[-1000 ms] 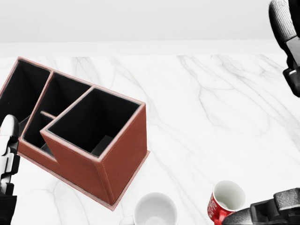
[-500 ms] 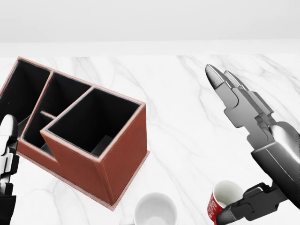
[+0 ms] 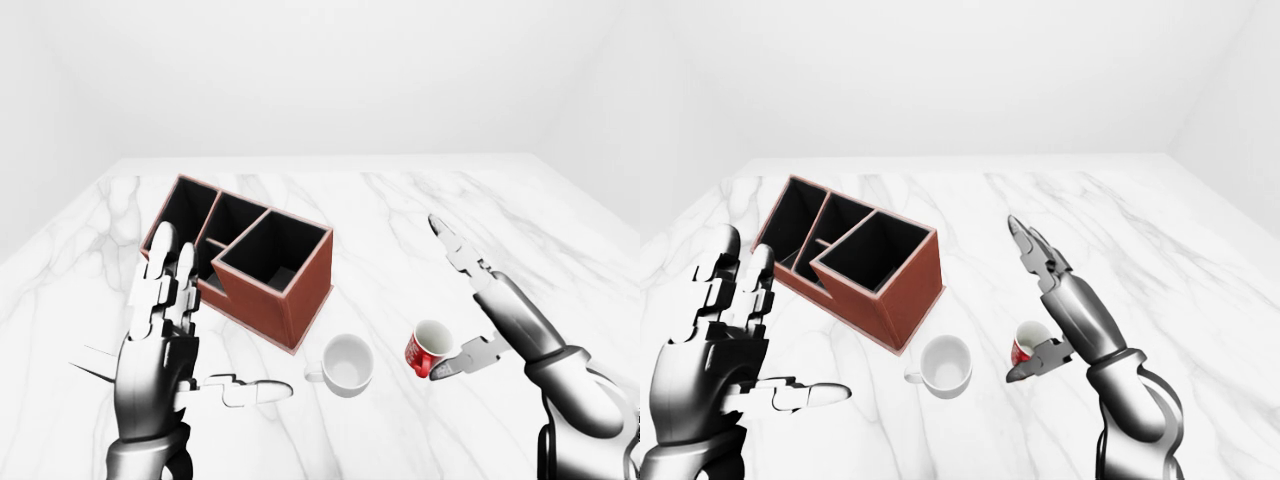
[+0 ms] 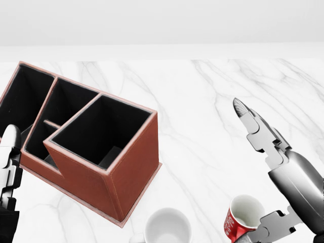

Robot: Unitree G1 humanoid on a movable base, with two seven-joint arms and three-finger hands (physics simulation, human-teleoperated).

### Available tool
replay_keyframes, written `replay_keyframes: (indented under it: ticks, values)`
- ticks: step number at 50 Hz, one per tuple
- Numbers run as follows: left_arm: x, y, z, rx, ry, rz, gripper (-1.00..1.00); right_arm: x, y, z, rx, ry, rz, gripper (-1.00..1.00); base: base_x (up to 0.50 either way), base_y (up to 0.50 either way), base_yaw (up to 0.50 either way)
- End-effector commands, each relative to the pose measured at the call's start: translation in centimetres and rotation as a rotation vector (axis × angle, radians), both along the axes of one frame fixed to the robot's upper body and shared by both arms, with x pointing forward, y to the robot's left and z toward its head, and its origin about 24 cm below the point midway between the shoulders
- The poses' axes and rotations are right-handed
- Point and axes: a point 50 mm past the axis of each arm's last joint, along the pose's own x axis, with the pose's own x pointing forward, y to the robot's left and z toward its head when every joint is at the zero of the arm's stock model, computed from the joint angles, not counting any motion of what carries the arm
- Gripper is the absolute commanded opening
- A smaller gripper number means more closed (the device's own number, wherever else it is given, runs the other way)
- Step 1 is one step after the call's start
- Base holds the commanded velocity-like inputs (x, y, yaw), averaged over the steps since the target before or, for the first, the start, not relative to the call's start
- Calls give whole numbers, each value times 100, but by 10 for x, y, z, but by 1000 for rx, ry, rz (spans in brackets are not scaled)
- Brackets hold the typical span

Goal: Pick up the red mug and place it to the right of the caddy.

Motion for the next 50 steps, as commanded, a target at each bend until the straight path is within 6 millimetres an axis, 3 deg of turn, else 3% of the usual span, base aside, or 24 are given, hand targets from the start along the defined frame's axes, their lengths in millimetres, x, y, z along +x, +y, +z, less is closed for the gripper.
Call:
replay_keyframes:
  ticks: [1,7,25,35,50]
  values:
    - [1,0,-1,-2,7,1,100,-4,-4,-15,23,75,-38,100,0,0,0]
    - [0,0,0,0,1,2,100,-4,-12,-31,49,149,-77,100,0,0,0]
    - [0,0,-1,1,5,2,100,-7,-21,-43,57,205,-136,100,0,0,0]
    - [2,-1,-3,0,12,2,100,-6,-32,-62,94,288,-171,100,0,0,0]
    - [3,-1,-4,-2,17,0,100,-5,-39,-58,54,277,-204,100,0,0,0]
